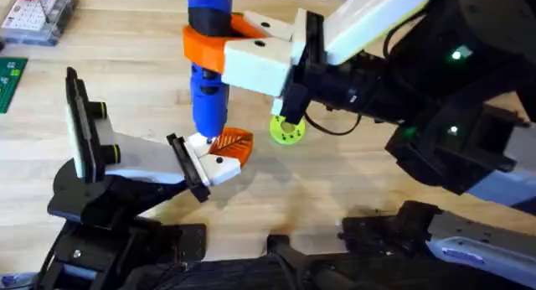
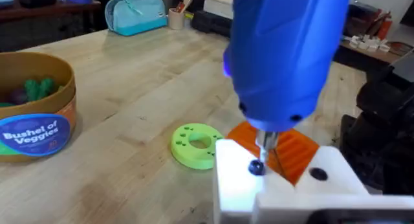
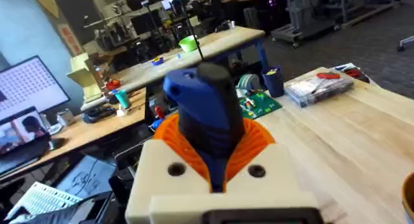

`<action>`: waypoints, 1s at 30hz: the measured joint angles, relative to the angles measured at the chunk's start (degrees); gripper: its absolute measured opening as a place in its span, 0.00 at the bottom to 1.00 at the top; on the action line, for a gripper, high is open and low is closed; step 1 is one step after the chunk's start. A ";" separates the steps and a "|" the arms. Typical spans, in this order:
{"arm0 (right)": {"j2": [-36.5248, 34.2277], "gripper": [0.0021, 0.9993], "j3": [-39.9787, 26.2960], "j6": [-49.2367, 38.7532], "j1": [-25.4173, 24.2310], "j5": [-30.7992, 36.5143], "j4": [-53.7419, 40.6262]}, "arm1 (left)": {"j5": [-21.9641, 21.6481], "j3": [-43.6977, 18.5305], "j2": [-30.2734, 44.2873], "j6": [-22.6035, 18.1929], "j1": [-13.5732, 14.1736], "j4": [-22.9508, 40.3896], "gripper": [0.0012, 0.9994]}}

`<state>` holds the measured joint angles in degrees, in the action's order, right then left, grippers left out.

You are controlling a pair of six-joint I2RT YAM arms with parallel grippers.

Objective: Pick up the gripper from the table and insert it into the empty holder that is missing its gripper. Then pick up a screw, insert it into the mounting hole, and use the screwdriver to tighten it. Finally, clean up the table by picking up the vegetable and placing it into the bucket.

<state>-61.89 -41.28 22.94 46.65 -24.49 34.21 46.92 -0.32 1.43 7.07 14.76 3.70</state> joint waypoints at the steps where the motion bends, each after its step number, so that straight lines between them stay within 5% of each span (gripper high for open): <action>1: 0.00 0.05 0.00 0.00 0.00 0.00 -0.01 | 0.00 0.00 0.00 0.00 -0.02 0.00 0.01; 30: -1.62 0.05 0.00 -0.02 -0.07 0.02 0.61 | 0.02 0.00 0.02 0.46 -0.02 0.09 0.01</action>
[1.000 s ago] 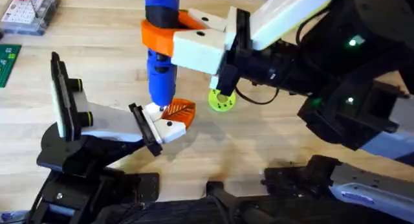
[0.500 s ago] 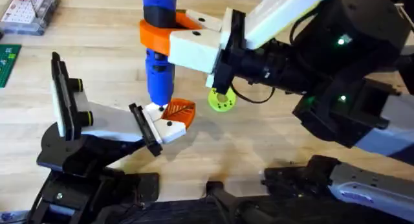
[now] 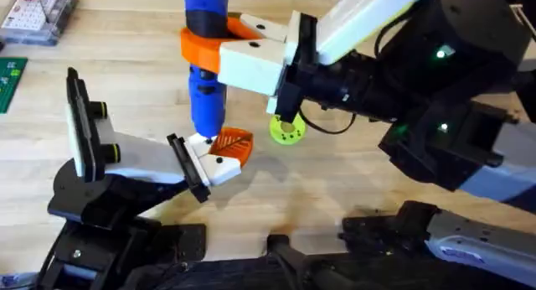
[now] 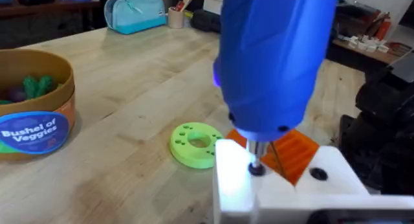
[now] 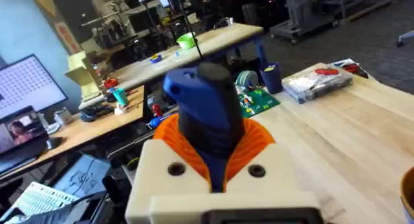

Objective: Pick up the gripper from the table and insert it into the empty holder that is missing its gripper. Then pick up a screw, insert it into the mounting hole, and use the screwdriver to tighten it. Finally, clean up the table by picking up the vegetable and placing it into the bucket.

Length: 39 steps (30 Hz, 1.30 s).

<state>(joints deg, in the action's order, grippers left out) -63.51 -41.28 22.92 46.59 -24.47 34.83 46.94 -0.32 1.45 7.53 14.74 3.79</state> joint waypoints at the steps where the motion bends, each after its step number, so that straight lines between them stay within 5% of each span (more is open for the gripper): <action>1: 0.00 0.05 0.00 0.02 0.00 0.02 -0.06 | 0.00 0.00 -0.02 0.00 0.00 0.00 0.01; 16: 0.86 0.05 1.60 -0.37 -0.42 -1.87 4.54 | 0.00 -0.07 -0.06 -0.44 0.02 -0.24 0.01; 25: 6.86 0.05 1.77 0.85 -7.06 -0.83 5.42 | -0.02 -0.04 -0.02 -0.39 0.07 0.00 0.01; 39: 6.54 0.06 1.68 1.14 -11.50 1.67 -6.22 | -0.04 -0.04 -0.02 -0.39 0.07 0.00 0.01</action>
<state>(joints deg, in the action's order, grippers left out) -56.97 -39.59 24.06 35.09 -22.79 28.61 46.89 -0.36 1.43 7.14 14.81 3.79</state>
